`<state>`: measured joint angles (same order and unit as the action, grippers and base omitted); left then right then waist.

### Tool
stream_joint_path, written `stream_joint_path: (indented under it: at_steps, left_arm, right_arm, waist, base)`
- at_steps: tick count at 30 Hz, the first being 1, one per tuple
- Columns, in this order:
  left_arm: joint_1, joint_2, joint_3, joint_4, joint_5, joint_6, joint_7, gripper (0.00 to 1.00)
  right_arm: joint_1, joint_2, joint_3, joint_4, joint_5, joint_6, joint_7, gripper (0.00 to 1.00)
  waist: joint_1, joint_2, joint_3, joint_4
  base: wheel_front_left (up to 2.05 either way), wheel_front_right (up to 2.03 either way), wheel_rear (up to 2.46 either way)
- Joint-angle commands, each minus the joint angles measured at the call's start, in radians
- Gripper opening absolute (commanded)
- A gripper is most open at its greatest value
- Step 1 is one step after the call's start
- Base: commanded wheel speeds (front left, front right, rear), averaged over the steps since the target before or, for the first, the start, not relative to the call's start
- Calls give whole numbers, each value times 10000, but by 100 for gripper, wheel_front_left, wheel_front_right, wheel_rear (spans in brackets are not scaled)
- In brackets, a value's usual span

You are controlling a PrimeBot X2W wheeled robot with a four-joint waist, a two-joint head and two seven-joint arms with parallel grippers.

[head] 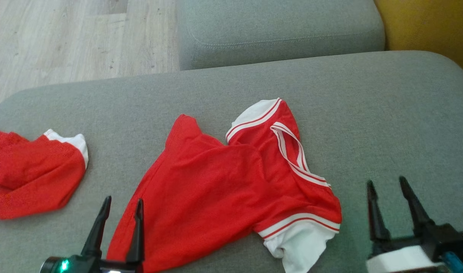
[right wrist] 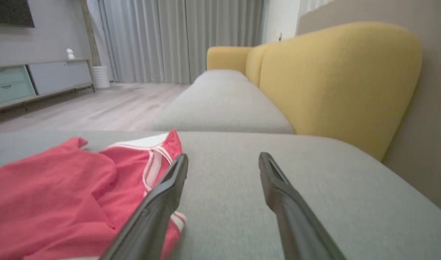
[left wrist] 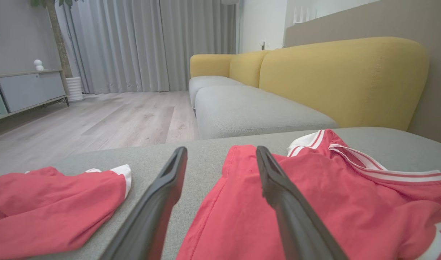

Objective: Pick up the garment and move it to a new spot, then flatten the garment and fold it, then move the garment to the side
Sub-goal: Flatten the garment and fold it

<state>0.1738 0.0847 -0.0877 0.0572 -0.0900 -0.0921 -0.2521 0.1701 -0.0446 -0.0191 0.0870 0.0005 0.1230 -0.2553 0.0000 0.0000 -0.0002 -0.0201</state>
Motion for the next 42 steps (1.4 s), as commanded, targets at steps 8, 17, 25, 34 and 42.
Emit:
stream_joint_path:
  at_steps: [8, 17, 25, 34, 42]
  left_arm:
    - [275, 568, 189, -1102, 17, -75, 3432, 100]
    - [1252, 594, 72, -2085, -702, -77, 6291, 100]
    - [1610, 1308, -156, -2715, -1077, -242, 7414, 100]
    - [1614, 1661, -170, -2748, -1319, -278, 7699, 100]
    - [1505, 1790, -118, -2302, -1241, -169, 7573, 100]
  right_arm:
    - [-162, -854, 2398, -1520, 331, 77, 1473, 100]
    - [898, -1180, 3087, -1408, 942, 77, 3922, 100]
    - [501, -675, 2853, -394, 1198, 77, 4511, 100]
    - [126, -364, 2872, 77, 1409, 77, 4477, 100]
    - [65, -337, 2834, 227, 1450, 77, 4801, 100]
  waist:
    - [0, 0, 3, -29]
    - [0, 0, 441, -71]
    - [0, 0, 949, -86]
    - [0, 0, 1188, -6]
    - [0, 0, 1390, -26]
  base:
    - [0, 0, 0]
    - [0, 0, 0]
    - [0, 0, 0]
    - [0, 0, 0]
    - [0, 0, 0]
